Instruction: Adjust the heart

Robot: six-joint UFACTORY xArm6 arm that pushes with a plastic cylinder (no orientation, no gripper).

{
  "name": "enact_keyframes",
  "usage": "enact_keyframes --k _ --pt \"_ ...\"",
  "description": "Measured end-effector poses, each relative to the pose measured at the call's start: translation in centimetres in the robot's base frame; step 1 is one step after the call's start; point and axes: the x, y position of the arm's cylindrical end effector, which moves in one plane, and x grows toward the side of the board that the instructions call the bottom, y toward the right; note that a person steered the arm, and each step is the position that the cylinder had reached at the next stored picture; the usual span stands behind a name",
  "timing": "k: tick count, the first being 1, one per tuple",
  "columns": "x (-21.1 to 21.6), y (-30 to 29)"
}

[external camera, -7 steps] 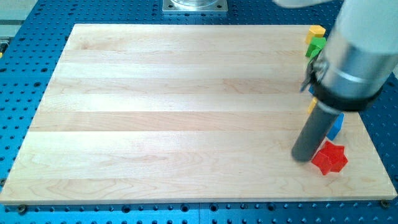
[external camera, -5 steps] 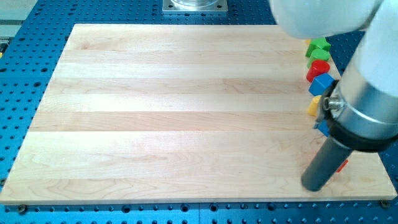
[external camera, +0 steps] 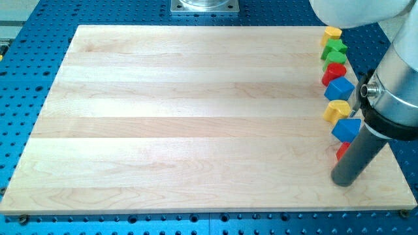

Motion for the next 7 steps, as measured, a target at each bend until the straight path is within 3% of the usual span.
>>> enact_keyframes --k 2,4,6,7 --pt "2.5 -0.3" --pt "2.8 -6.9" --pt "2.3 -19.5" --pt "-0.6 -24.2"
